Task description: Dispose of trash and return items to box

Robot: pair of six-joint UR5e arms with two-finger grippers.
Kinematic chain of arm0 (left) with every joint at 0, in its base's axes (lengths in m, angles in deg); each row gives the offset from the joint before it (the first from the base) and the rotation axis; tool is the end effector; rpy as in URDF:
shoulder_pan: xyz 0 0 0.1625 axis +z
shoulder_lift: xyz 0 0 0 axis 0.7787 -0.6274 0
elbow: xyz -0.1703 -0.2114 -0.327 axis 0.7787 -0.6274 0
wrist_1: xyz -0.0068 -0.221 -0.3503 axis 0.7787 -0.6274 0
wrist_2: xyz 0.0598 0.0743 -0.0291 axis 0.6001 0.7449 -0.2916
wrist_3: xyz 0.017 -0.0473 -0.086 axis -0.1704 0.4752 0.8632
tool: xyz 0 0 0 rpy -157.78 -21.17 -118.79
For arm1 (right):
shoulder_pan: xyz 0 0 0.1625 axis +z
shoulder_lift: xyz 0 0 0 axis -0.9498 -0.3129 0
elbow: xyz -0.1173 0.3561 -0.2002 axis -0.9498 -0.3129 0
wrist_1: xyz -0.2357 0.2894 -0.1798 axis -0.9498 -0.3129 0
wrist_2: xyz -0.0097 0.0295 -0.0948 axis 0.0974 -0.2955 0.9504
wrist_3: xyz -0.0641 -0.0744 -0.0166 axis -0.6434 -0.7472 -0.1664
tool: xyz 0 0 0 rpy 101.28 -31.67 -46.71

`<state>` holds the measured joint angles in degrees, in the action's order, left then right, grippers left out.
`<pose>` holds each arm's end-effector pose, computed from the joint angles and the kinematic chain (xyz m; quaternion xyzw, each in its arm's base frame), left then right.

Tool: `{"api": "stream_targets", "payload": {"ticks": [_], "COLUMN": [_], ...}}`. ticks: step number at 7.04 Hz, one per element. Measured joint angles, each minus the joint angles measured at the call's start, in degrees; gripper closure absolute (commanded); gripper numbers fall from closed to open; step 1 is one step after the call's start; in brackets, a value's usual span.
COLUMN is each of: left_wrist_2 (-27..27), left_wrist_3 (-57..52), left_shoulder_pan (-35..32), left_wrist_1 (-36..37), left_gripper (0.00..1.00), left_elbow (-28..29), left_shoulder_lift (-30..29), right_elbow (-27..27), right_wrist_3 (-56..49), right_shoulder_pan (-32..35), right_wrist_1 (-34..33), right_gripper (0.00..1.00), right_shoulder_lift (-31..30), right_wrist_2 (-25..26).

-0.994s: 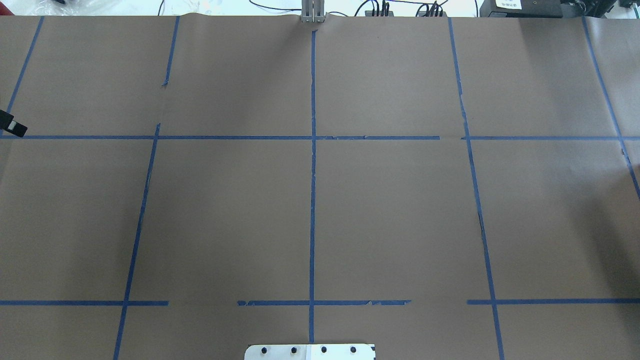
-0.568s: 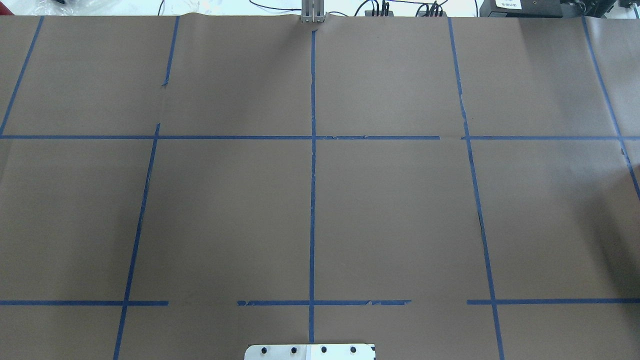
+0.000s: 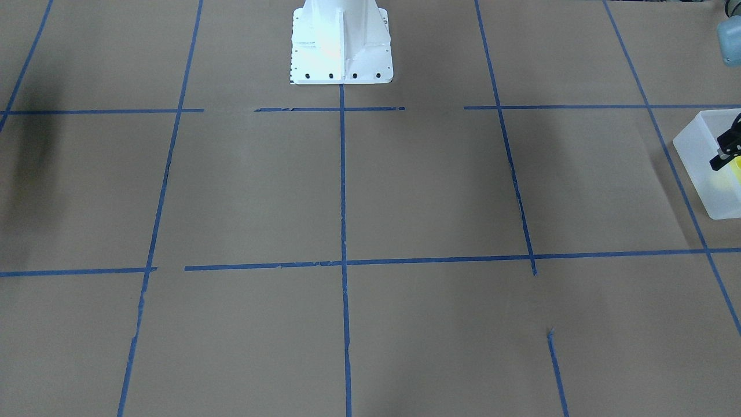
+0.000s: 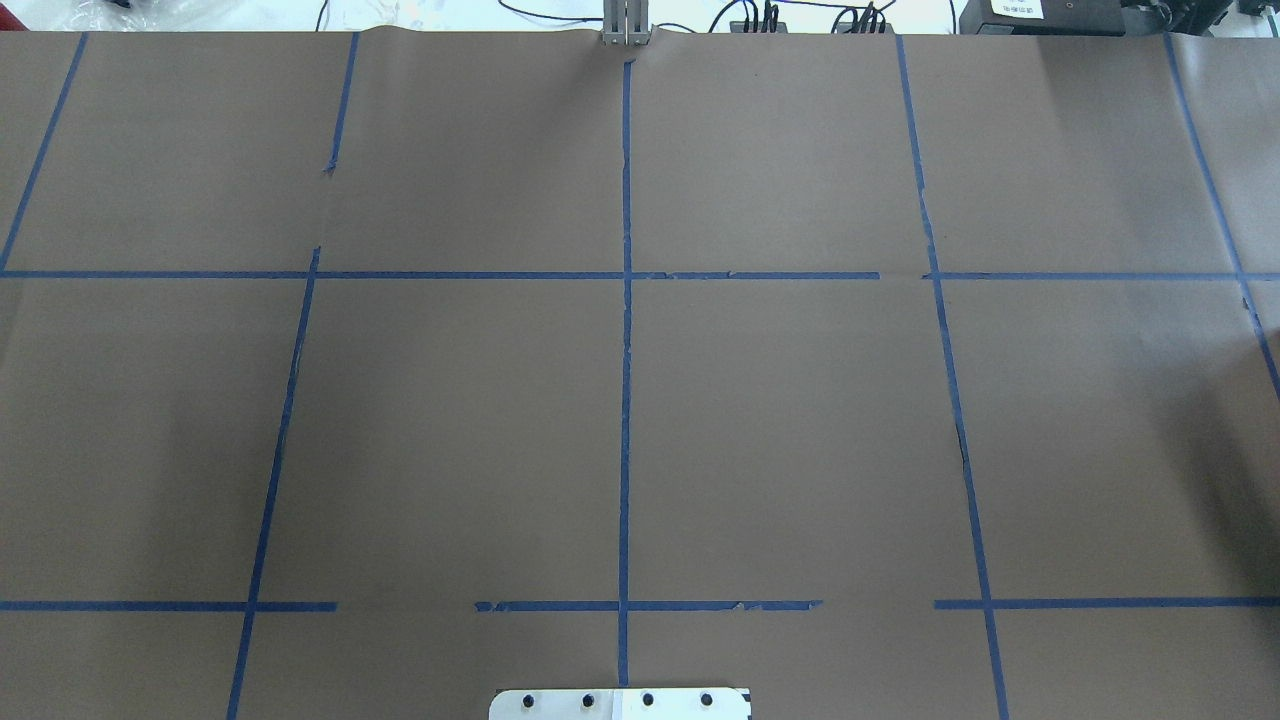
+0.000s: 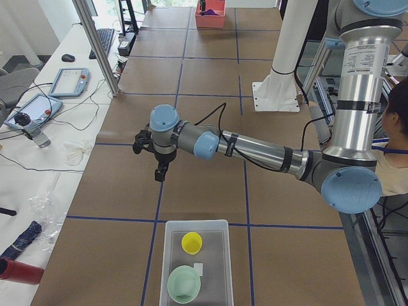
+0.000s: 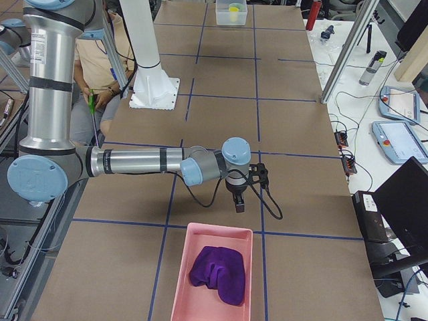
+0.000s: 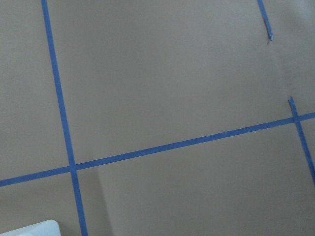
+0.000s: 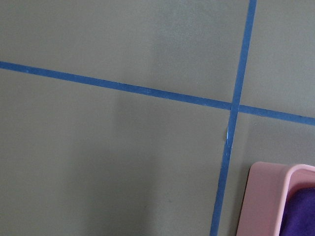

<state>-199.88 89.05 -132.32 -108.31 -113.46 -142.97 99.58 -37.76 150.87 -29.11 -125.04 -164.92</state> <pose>0.0181 -0.5236 0.5259 0.1112 0.4017 0.0677 0.9065 -0.0218 -0.4620 0.6123 0.0732 -0.3784 -0.0628 0.9206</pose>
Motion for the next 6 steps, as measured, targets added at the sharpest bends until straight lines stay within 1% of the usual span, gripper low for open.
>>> {"api": "stream_targets", "payload": {"ticks": [4, 6], "left_wrist_2": [0.0, 0.0], "left_wrist_3": [-0.3, -0.3], "left_shoulder_pan": [-1.7, -2.6], "left_wrist_1": [0.2, 0.2], "left_gripper": [0.0, 0.0], "left_elbow": [2.9, 3.3], "left_shoulder_lift": [0.2, 0.1], "right_elbow": [-0.1, -0.7], "right_wrist_3": [-0.1, -0.2], "right_shoulder_pan": [0.0, 0.0], "right_wrist_1": [0.0, 0.0], "right_gripper": [0.0, 0.0], "right_shoulder_lift": [0.0, -0.1], "right_wrist_2": [-0.1, -0.1]}}
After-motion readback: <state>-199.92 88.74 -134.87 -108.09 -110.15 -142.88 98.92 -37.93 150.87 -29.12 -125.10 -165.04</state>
